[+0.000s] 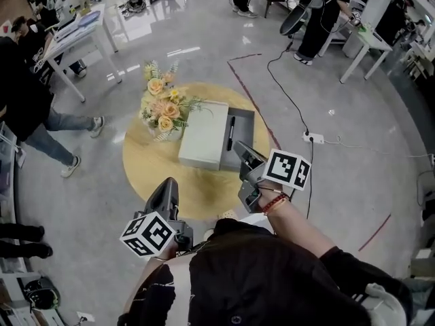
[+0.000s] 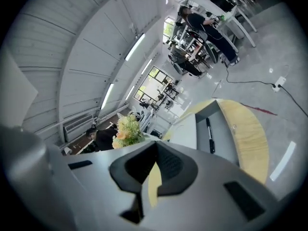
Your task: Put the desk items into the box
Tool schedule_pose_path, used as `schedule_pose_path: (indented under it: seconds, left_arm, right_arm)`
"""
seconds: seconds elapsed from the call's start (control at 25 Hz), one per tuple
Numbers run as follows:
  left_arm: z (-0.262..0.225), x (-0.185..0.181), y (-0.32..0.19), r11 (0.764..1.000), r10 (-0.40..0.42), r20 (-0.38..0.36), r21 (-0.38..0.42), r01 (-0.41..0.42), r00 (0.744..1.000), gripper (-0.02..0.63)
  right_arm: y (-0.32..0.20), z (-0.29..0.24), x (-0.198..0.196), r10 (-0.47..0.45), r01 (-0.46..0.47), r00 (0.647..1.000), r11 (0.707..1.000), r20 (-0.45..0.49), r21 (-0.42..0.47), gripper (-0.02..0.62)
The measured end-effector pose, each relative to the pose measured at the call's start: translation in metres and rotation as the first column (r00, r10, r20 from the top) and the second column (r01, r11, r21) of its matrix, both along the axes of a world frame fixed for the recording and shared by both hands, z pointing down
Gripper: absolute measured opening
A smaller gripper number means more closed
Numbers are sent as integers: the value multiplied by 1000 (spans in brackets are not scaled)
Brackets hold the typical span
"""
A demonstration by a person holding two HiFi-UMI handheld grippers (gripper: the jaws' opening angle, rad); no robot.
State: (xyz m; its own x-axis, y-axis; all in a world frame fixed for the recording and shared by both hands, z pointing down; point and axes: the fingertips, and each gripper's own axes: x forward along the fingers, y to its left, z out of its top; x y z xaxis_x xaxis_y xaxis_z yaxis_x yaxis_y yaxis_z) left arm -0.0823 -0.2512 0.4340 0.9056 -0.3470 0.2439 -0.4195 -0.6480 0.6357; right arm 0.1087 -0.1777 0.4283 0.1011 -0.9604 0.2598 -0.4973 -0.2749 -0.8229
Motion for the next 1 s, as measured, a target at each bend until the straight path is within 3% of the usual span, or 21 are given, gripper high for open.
schedule_pose_path:
  seconds: [0.16,0.28,0.44,0.64,1.0]
  left_arm:
    - [1,8,4,1000,7,20,17,-7,1000,11]
    - [-4,14,6,999,-1,31,39,-1,1000,11]
    - [-11,27,7,998,-49,29,47,48,998,11]
    - [-16,50,20,993,-98,32,66,96,995,11]
    - [-14,75,45,986,-160,43,53,157,986,11]
  right_arm:
    - [-3,-18,8,-5,12,985,999,-171,40,5]
    - [-3,-30,16,-15,29,950,999,-312,40,5]
    - [-6,-36,26,-80,89,899,996,-430,-1,5]
    - [-3,-34,48,-154,150,858,988,-490,-48,5]
    - [13,-20,80,-234,202,840,972,-489,-118,5]
